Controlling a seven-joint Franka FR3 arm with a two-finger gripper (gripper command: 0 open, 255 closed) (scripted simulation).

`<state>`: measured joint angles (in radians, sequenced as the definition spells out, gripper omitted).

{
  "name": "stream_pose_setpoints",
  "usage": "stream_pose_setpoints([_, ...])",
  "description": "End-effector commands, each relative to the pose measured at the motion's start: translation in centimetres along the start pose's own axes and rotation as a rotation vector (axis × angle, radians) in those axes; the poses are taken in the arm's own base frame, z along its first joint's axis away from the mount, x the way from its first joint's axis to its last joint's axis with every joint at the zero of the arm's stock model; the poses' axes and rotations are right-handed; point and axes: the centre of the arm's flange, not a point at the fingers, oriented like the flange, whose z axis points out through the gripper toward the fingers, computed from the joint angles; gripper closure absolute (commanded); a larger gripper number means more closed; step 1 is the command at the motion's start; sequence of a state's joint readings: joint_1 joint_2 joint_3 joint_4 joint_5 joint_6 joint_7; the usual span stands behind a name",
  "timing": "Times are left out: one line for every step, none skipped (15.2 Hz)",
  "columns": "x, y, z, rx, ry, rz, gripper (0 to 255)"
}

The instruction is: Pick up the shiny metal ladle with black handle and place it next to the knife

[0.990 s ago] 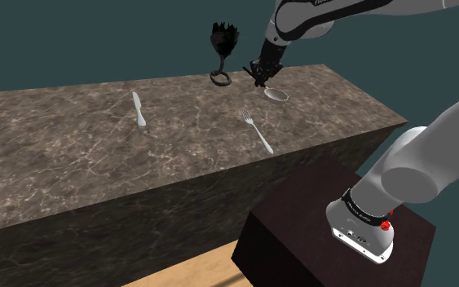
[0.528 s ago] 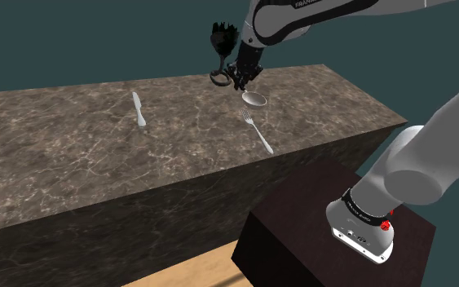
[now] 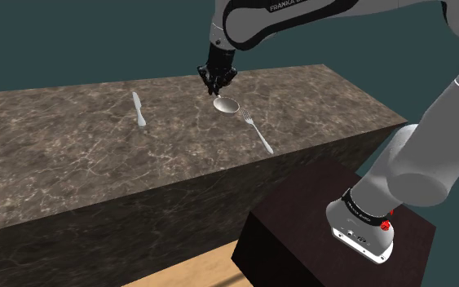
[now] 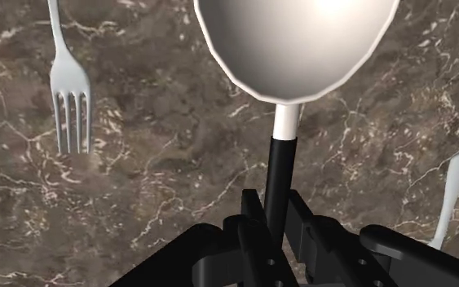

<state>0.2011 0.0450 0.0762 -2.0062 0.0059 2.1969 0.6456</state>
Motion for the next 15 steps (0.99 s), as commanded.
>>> stream_pose_setpoints([-0.2,-2.5,0.5,0.0,0.0,0.001,255])
stream_pose_setpoints([-0.3,-3.9,0.6,0.0,0.0,0.001,255])
stream_pose_setpoints([-0.5,-5.2,0.7,0.0,0.0,0.001,255])
stream_pose_setpoints([-0.7,-6.5,0.8,0.0,0.0,0.001,255])
stream_pose_setpoints([-0.8,-7.8,0.9,0.0,0.0,0.001,255])
stream_pose_setpoints([-1.0,-9.1,1.0,0.0,0.0,0.001,255])
stream_pose_setpoints([-1.2,-10.4,1.1,0.0,0.0,0.001,255])
stream_pose_setpoints([-1.3,-11.7,1.2,0.0,0.0,0.001,255])
stream_pose_setpoints([-1.5,-13.0,1.3,0.0,0.0,0.001,255])
stream_pose_setpoints([-1.6,-14.3,1.4,0.0,0.0,0.001,255])
stream_pose_setpoints([-1.8,-15.4,1.5,0.0,0.0,0.001,255])
stream_pose_setpoints([-1.8,-15.4,2.0,0.0,0.0,0.001,255])
stream_pose_setpoints([-1.9,-15.3,2.5,0.0,0.0,0.001,255])
stream_pose_setpoints([-2.0,-15.3,3.0,0.0,0.0,0.001,255])
stream_pose_setpoints([-2.0,-15.2,3.6,0.0,0.0,0.001,255])
